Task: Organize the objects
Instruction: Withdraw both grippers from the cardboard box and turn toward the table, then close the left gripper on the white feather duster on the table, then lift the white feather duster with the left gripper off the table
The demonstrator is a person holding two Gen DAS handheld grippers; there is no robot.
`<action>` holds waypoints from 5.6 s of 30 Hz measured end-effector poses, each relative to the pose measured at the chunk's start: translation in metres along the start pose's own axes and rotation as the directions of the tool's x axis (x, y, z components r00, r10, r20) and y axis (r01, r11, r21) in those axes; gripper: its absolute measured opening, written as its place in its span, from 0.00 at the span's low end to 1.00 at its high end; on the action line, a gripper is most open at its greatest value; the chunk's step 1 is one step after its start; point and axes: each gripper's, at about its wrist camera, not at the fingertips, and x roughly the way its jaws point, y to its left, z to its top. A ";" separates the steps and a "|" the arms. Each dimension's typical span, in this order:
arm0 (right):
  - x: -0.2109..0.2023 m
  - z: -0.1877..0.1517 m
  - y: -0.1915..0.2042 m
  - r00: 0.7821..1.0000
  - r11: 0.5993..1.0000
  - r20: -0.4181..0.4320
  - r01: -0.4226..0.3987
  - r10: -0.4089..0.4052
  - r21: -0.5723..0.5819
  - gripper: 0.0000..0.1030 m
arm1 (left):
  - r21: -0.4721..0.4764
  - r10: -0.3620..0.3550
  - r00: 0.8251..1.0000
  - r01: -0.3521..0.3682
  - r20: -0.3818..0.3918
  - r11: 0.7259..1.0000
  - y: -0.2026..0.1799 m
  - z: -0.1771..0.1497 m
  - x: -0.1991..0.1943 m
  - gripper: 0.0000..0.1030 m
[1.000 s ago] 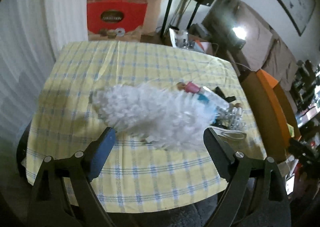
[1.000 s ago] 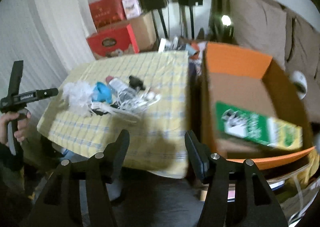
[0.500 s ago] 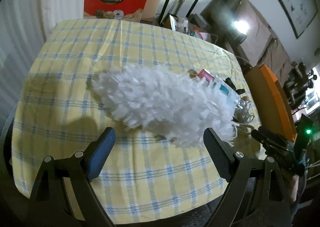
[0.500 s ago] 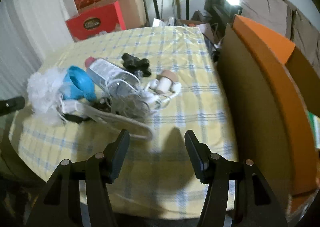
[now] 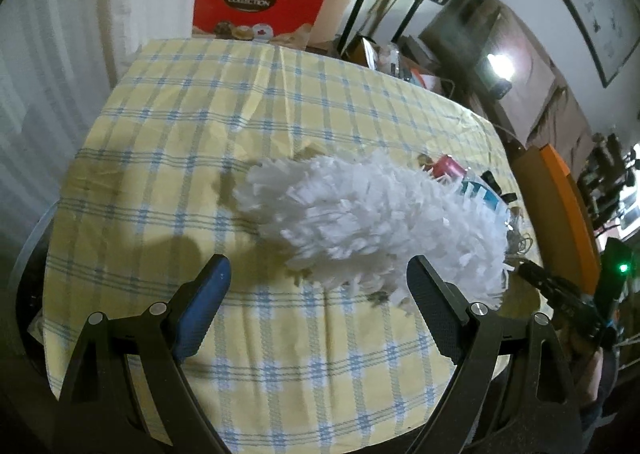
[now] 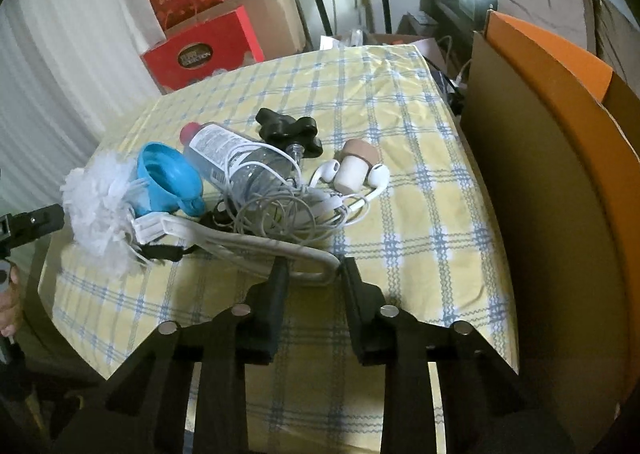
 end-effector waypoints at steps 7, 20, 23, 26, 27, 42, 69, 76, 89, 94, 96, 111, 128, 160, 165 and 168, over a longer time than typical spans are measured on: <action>-0.006 -0.003 -0.002 1.000 1.000 -0.013 -0.016 0.016 -0.013 0.05 | -0.026 0.005 1.000 -0.005 0.004 1.000 0.010 0.001 0.001 0.86; -0.010 -0.008 0.027 0.994 0.980 -0.041 0.091 -0.100 -0.175 0.67 | 0.070 -0.045 0.999 0.044 0.021 0.997 -0.002 0.010 -0.004 0.86; 0.002 -0.006 0.040 0.982 0.954 -0.053 0.161 -0.180 -0.254 0.68 | 0.149 -0.007 0.999 0.001 0.037 0.989 -0.012 0.016 -0.009 0.86; 0.010 -0.003 0.055 0.969 0.891 -0.047 0.203 -0.242 -0.407 0.68 | 0.188 -0.029 0.999 0.019 0.046 0.982 -0.020 0.023 -0.009 0.88; 0.012 -0.001 0.058 0.971 0.880 -0.055 0.188 -0.234 -0.437 0.68 | 0.211 -0.026 0.998 0.014 0.053 0.977 -0.023 0.027 -0.006 0.88; 0.015 0.000 0.066 0.979 0.866 -0.146 0.051 -0.142 -0.498 0.31 | 0.312 0.007 1.000 -0.013 0.020 0.950 -0.046 0.015 0.028 0.88; 0.008 -0.067 0.164 0.985 0.724 -0.108 0.023 -0.134 -0.690 0.07 | 0.032 -0.024 0.998 0.026 -0.061 0.999 -0.019 0.035 0.012 0.88; 0.008 -0.066 0.158 0.989 0.765 -0.105 0.016 -0.109 -0.644 0.06 | -0.108 0.028 0.990 -0.044 -0.140 0.993 -0.018 0.055 0.066 0.88; 0.002 -0.056 0.133 0.981 0.891 -0.181 -0.147 0.074 -0.430 0.07 | 0.124 0.292 0.956 -0.285 -0.039 0.950 -0.061 0.043 0.093 0.83; 0.000 -0.057 0.135 0.982 0.893 -0.176 -0.138 0.067 -0.427 0.07 | 0.138 0.289 0.957 -0.284 -0.018 0.949 -0.070 0.041 0.088 0.49; 0.000 -0.057 0.135 0.982 0.898 -0.174 -0.139 0.071 -0.419 0.07 | 0.161 0.297 0.955 -0.291 -0.015 0.943 -0.073 0.040 0.086 0.35; -0.019 -0.049 0.130 0.991 0.911 -0.095 -0.123 0.093 -0.394 0.09 | 0.092 0.210 0.971 -0.221 0.113 0.971 -0.077 0.049 0.021 0.30; -0.083 -0.043 0.150 0.991 0.876 0.124 0.014 0.053 -0.483 0.08 | 0.142 0.079 0.909 -0.149 0.409 0.979 -0.118 0.039 -0.135 0.28; -0.156 -0.059 0.081 0.968 0.893 0.249 0.090 0.026 -0.441 0.13 | 0.141 -0.045 0.828 -0.041 0.558 0.989 -0.171 -0.037 -0.181 0.29; -0.164 -0.058 0.071 0.963 0.890 0.267 0.102 0.024 -0.445 0.13 | 0.170 -0.075 0.813 -0.030 0.577 0.985 -0.187 -0.044 -0.189 0.29; -0.169 -0.057 0.067 0.960 0.889 0.277 0.107 0.023 -0.444 0.13 | 0.168 -0.087 0.796 -0.018 0.599 0.986 -0.192 -0.047 -0.194 0.29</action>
